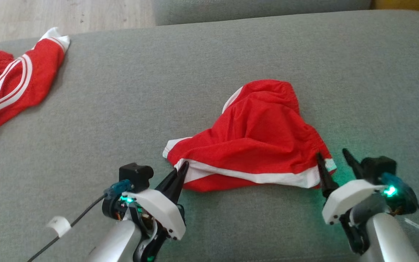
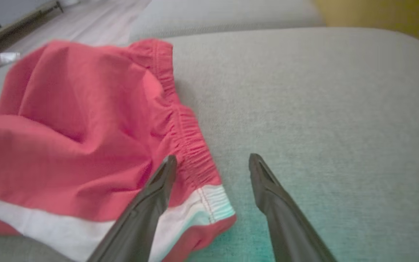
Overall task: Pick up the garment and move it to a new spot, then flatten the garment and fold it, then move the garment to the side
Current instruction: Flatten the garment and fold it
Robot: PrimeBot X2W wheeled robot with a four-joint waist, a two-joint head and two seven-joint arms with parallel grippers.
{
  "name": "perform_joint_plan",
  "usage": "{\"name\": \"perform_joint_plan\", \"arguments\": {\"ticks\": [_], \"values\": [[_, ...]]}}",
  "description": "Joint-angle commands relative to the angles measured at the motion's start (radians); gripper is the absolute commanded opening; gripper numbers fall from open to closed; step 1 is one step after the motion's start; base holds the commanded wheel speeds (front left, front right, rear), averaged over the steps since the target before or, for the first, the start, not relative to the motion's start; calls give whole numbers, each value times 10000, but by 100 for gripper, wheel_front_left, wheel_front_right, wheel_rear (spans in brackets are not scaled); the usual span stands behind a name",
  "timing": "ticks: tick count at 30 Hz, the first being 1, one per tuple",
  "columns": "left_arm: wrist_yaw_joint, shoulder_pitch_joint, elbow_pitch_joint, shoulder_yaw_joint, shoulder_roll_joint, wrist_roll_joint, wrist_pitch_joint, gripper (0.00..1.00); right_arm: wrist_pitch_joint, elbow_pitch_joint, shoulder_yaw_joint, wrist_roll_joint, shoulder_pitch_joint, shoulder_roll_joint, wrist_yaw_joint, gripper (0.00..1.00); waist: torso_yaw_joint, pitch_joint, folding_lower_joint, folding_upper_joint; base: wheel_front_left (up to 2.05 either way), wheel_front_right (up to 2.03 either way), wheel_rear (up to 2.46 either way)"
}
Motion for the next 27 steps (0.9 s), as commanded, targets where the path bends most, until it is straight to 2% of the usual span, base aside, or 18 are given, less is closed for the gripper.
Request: {"name": "perform_joint_plan", "arguments": {"ticks": [1,14,15,17,19,21,22,25,26,27], "values": [[46,-209,-370,328,102,49,-108,0,151,-218,285,-117,-331,-47,39,100,60,10,0,0,0,0,0],[86,-104,-504,252,64,-43,-267,0,1758,-129,735,-193,-203,-385,39,100,266,4,0,0,0,0,0],[92,-103,-513,251,72,-47,-272,0,1842,-152,756,-187,-189,-407,39,96,268,7,0,0,0,0,0],[108,-105,-529,251,83,-57,-281,0,1999,-217,780,-160,-157,-447,39,77,270,13,0,0,0,0,0],[123,-103,-542,253,90,-75,-286,0,2226,-256,869,-58,-96,-483,39,50,260,14,0,0,0,0,0],[135,-98,-547,256,101,-100,-282,0,2447,-304,993,89,-28,-538,39,40,244,12,0,0,0,0,0],[135,-98,-547,256,101,-100,-282,0,2447,-304,993,89,-28,-538,39,40,244,12,0,0,0,0,0],[160,-95,-553,268,126,-128,-282,0,2610,-416,1105,254,28,-633,39,27,215,16,0,0,0,0,0],[169,-95,-554,271,135,-135,-286,0,2615,-462,1125,303,40,-652,39,19,205,16,0,0,0,0,0],[177,-95,-556,276,143,-142,-292,0,2594,-516,1135,351,51,-666,39,6,195,14,0,0,0,0,0]]}}
